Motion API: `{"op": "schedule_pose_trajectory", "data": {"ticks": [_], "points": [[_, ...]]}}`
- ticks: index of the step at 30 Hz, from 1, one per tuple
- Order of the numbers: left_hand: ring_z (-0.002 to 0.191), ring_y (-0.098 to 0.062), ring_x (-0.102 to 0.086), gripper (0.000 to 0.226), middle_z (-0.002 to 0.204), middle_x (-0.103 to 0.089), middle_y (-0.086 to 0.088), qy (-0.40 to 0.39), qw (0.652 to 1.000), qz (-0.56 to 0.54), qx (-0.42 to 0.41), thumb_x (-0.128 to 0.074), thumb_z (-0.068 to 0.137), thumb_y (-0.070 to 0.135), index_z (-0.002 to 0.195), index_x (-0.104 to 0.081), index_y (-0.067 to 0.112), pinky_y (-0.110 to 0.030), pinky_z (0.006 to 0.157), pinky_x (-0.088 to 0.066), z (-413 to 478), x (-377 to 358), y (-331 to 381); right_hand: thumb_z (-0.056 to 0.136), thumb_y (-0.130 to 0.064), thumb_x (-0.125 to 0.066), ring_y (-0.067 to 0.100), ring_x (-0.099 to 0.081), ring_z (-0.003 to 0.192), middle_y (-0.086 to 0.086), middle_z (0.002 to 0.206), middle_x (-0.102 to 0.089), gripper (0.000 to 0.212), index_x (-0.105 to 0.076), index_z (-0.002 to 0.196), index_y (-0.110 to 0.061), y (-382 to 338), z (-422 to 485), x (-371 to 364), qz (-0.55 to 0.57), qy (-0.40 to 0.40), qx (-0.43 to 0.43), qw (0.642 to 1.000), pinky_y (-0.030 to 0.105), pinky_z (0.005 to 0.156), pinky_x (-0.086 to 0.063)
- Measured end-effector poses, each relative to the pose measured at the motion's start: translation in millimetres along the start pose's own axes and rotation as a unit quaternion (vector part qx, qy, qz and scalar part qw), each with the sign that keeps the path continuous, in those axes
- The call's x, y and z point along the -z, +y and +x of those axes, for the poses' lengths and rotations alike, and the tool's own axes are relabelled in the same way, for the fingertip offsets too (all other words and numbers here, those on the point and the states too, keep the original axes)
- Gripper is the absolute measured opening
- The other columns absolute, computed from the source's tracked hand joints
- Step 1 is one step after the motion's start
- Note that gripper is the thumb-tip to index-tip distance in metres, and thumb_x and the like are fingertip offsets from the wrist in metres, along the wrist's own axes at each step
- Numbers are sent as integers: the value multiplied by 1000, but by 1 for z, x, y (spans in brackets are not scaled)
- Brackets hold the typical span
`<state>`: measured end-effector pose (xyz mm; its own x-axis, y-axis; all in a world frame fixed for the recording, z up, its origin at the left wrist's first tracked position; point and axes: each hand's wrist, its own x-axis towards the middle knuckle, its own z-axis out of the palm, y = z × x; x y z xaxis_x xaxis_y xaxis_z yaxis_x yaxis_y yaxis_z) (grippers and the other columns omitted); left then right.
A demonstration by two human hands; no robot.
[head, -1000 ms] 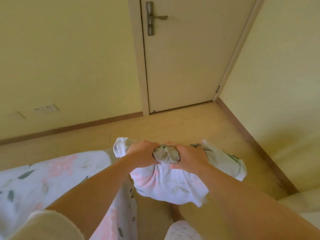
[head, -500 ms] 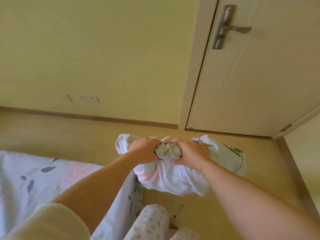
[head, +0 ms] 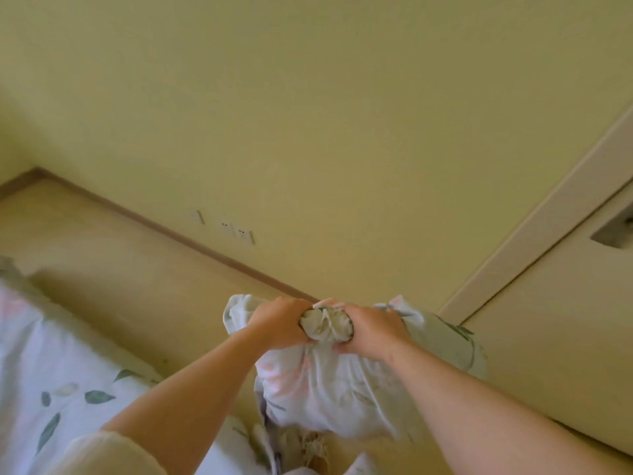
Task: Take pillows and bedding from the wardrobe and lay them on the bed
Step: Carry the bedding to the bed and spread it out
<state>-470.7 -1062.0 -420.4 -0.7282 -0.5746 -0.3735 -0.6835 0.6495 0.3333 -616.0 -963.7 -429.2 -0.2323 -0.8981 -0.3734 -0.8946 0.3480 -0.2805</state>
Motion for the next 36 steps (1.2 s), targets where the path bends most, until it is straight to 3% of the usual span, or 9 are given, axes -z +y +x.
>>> {"op": "schedule_pose_trajectory", "data": {"ticks": [3, 6, 13, 18, 25, 31, 36], "points": [[75, -20, -50, 15, 69, -48, 10, 17, 1000, 2, 15, -56, 81, 35, 79, -46, 25, -30, 63, -39, 25, 26, -24, 73, -50, -67, 23, -55, 122, -1, 128, -63, 70, -36, 136, -43, -11, 50, 18, -26, -9, 27, 999, 43, 104, -36], [72, -18, -48, 18, 63, -36, 13, 33, 999, 4, 41, -54, 83, 38, 80, -45, 23, -32, 62, -38, 45, 42, -54, 74, -52, -65, 21, -56, 120, -3, 125, -64, 72, -33, 137, -39, -26, 97, 26, -33, -14, 60, 998, 42, 101, -34], [73, -18, -53, 18, 63, -44, 10, 63, 987, -20, 143, -51, 82, 41, 75, -45, 26, -31, 62, -42, 85, 70, -132, 77, -51, -62, 22, -62, 109, -2, 111, -70, 63, -37, 132, -33, -75, 201, 50, -65, -52, 150, 985, 37, 89, -37], [86, -23, -60, 25, 83, -59, 1, 73, 973, -46, 212, -53, 81, 45, 86, -55, 21, -39, 80, -52, 120, 102, -180, 77, -50, -64, 22, -58, 117, -3, 121, -66, 70, -31, 137, -37, -104, 280, 70, -58, -104, 195, 974, 38, 95, -38], [77, -19, -54, 25, 80, -55, 5, 86, 936, -88, 329, -57, 80, 45, 91, -58, 22, -35, 72, -47, 141, 147, -245, 77, -42, -68, 19, -54, 124, -8, 132, -59, 76, -27, 141, -45, -173, 376, 103, -57, -175, 303, 935, 32, 96, -40], [96, -26, -61, 30, 101, -65, -6, 105, 893, -129, 419, -56, 83, 40, 102, -61, 16, -42, 89, -49, 134, 142, -305, 77, -47, -68, 24, -55, 122, 0, 131, -60, 72, -33, 139, -35, -238, 422, 91, -105, -213, 351, 906, 34, 94, -41], [80, -19, -59, 24, 86, -62, 2, 150, 872, -149, 442, -58, 81, 42, 93, -61, 22, -33, 68, -50, 115, 159, -356, 73, -48, -69, 22, -58, 118, -5, 128, -62, 76, -32, 139, -41, -304, 460, 76, -107, -226, 395, 884, 34, 92, -45]]}}
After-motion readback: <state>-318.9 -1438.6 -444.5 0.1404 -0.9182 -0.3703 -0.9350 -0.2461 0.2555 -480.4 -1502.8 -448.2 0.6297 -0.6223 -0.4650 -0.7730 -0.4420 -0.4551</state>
